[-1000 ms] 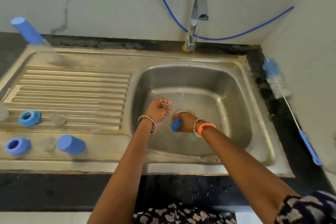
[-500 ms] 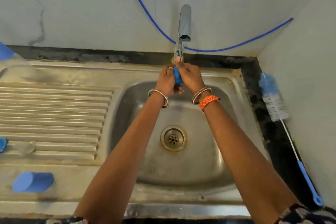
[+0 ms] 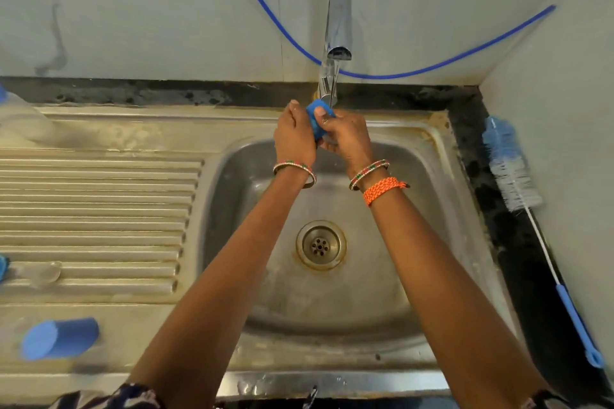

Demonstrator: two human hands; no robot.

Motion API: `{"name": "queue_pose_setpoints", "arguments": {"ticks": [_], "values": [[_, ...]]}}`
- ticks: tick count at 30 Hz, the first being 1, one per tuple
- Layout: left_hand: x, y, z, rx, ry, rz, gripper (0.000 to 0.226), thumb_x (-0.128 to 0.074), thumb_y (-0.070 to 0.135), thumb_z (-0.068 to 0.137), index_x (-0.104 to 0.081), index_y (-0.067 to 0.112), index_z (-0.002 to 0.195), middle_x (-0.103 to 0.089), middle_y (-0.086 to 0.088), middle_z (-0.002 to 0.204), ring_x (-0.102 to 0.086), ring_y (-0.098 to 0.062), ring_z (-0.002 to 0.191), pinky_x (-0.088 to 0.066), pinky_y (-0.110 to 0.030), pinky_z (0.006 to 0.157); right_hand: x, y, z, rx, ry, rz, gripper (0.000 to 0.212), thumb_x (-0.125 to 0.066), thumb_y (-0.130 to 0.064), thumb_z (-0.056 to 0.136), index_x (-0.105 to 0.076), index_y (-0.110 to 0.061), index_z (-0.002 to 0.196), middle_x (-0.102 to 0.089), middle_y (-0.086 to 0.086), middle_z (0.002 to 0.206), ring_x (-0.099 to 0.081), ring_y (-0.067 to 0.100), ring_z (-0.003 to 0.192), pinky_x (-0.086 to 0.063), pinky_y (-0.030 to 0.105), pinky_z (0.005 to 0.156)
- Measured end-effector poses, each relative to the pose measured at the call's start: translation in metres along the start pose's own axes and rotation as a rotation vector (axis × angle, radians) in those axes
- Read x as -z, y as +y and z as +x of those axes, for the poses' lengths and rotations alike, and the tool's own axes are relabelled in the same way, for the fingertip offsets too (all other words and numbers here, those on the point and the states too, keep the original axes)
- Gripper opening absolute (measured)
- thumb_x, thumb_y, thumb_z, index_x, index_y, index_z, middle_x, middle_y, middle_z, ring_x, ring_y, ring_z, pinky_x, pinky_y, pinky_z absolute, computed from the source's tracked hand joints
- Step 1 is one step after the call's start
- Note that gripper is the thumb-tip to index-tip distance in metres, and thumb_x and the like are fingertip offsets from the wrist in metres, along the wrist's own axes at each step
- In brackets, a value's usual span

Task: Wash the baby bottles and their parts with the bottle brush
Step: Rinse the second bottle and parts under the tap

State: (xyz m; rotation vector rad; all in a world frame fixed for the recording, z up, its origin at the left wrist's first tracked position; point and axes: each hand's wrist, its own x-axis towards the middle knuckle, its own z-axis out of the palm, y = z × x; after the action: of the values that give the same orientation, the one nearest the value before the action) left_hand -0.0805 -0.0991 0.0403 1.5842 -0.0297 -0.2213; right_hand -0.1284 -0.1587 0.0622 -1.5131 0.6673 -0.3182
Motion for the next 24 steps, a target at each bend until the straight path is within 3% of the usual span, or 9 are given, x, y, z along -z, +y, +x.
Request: {"name": "queue_pose_setpoints", "arguments": {"ticks": [2,4,6,9,12,15,19,21,24], "values": [[0.003,0.002,-0.004,-0.122,-0.01,0.064,0.038,-0.031,0.023,0.103,-0.036,0.018,0.066,-0.04,0.002,0.064,-0.037,-0.008,0.059,-0.035,-0.016,0.057,0.0,-0.003,0.0,-0.02,-0.006,0.025,0.023,-0.06,-0.023,0.091,-0.066,-0.001,0.096,-0.067,0.016,0.098,-0.062,0.026,0.091,-0.053,0.035,0.083],[0.004,0.005,-0.005,-0.268,-0.05,0.209,0.035,-0.032,0.02,0.103,-0.039,0.014,0.069,-0.038,0.004,0.06,-0.034,-0.007,0.053,-0.029,-0.018,0.051,-0.001,-0.005,0.002,-0.03,0.014,0.048,0.017,-0.061,-0.026,0.091,-0.066,-0.012,0.084,-0.066,0.004,0.083,-0.061,0.017,0.085,-0.053,0.031,0.076],[0.007,0.005,-0.005,-0.436,-0.113,0.464,0.029,-0.035,0.025,0.101,-0.048,0.009,0.082,-0.043,0.004,0.058,-0.04,-0.01,0.051,-0.026,-0.023,0.05,-0.001,-0.005,0.005,-0.044,0.061,0.022,0.026,-0.057,-0.034,0.092,-0.066,-0.013,0.078,-0.065,0.004,0.078,-0.061,0.016,0.077,-0.053,0.029,0.066],[0.013,0.001,-0.005,-0.62,-0.137,0.568,0.043,-0.035,0.043,0.096,-0.055,0.004,0.097,-0.051,0.0,0.064,-0.044,-0.013,0.052,-0.029,-0.017,0.049,0.001,-0.009,0.003,-0.176,-0.01,0.098,0.032,-0.05,-0.039,0.095,-0.064,-0.011,0.091,-0.066,0.009,0.088,-0.065,0.02,0.08,-0.055,0.03,0.062],[0.019,-0.005,-0.003,-0.779,-0.212,0.598,0.042,-0.043,0.039,0.093,-0.057,0.004,0.112,-0.057,-0.009,0.09,-0.049,-0.01,0.073,-0.031,-0.004,0.065,0.005,-0.013,0.003,-0.268,-0.044,0.292,0.041,-0.045,-0.042,0.097,-0.059,-0.006,0.111,-0.066,0.015,0.099,-0.067,0.023,0.086,-0.059,0.036,0.074],[0.02,-0.011,0.001,-0.695,-0.253,0.463,0.039,-0.049,0.033,0.094,-0.056,0.006,0.121,-0.056,-0.012,0.11,-0.051,-0.008,0.09,-0.039,-0.004,0.076,0.008,-0.01,0.002,-0.227,-0.073,0.327,0.046,-0.037,-0.038,0.101,-0.049,-0.003,0.127,-0.059,0.021,0.119,-0.063,0.028,0.101,-0.056,0.038,0.083],[0.014,-0.003,-0.012,-0.533,-0.264,0.228,0.026,-0.04,0.021,0.101,-0.048,0.005,0.12,-0.058,-0.002,0.102,-0.057,-0.002,0.085,-0.045,-0.008,0.071,0.012,-0.007,-0.003,-0.106,-0.228,0.377,0.033,-0.036,-0.023,0.102,-0.047,-0.005,0.128,-0.056,0.013,0.116,-0.061,0.019,0.098,-0.057,0.031,0.078],[0.012,0.002,-0.012,-0.506,-0.179,0.224,0.017,-0.037,0.017,0.102,-0.051,0.008,0.104,-0.056,0.003,0.083,-0.054,0.002,0.069,-0.041,-0.007,0.062,0.012,-0.005,-0.005,-0.06,-0.268,0.387,0.03,-0.038,-0.014,0.101,-0.047,-0.007,0.129,-0.056,0.007,0.116,-0.059,0.017,0.101,-0.054,0.034,0.083],[0.008,0.013,-0.002,-0.248,-0.107,0.108,0.034,-0.033,0.024,0.103,-0.045,0.017,0.072,-0.045,0.001,0.06,-0.042,-0.005,0.052,-0.037,-0.019,0.05,0.014,0.001,-0.007,0.12,-0.223,0.048,0.039,-0.042,0.001,0.097,-0.048,-0.007,0.135,-0.054,-0.004,0.129,-0.052,0.012,0.118,-0.044,0.033,0.103]]}}
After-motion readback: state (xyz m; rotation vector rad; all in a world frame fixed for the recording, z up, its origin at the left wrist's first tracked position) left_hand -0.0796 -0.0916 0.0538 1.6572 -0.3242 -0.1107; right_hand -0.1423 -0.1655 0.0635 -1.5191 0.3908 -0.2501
